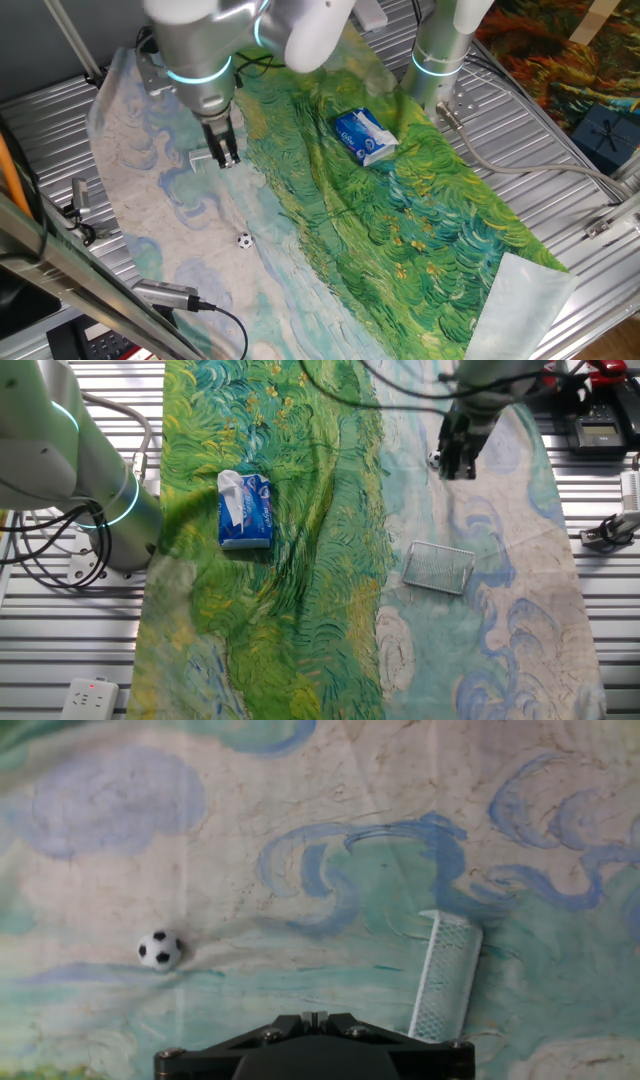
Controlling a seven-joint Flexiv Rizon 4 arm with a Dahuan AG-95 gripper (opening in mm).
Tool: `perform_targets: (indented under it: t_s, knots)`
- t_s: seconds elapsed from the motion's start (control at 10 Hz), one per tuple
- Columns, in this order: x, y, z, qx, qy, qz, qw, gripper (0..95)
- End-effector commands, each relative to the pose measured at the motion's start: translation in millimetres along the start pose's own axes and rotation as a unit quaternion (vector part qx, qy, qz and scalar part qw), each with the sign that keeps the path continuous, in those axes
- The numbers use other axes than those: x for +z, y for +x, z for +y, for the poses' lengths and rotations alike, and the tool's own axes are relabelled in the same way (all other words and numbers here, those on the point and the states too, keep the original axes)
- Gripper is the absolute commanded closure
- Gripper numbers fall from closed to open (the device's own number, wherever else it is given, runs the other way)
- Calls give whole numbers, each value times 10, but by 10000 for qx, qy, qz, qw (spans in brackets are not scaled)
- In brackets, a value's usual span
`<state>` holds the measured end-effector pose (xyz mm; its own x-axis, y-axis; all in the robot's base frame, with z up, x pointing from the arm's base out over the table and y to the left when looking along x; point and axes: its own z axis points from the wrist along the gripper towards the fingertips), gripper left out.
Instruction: Push the soccer ball into the goal
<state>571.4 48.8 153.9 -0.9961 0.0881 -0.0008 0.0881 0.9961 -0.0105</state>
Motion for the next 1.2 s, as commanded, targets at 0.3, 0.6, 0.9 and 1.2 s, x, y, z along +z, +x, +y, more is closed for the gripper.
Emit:
perform_targets:
  t_s: [0.3,0.6,0.9,1.2]
  knots:
    - [-112,-209,272,59,95,305,9995,950]
    - [-128,-260,320,80,127,354,9993,950]
    - [-128,-260,320,94,140,352,9992,950]
    - [-128,-260,320,-267,166,625,9975,950]
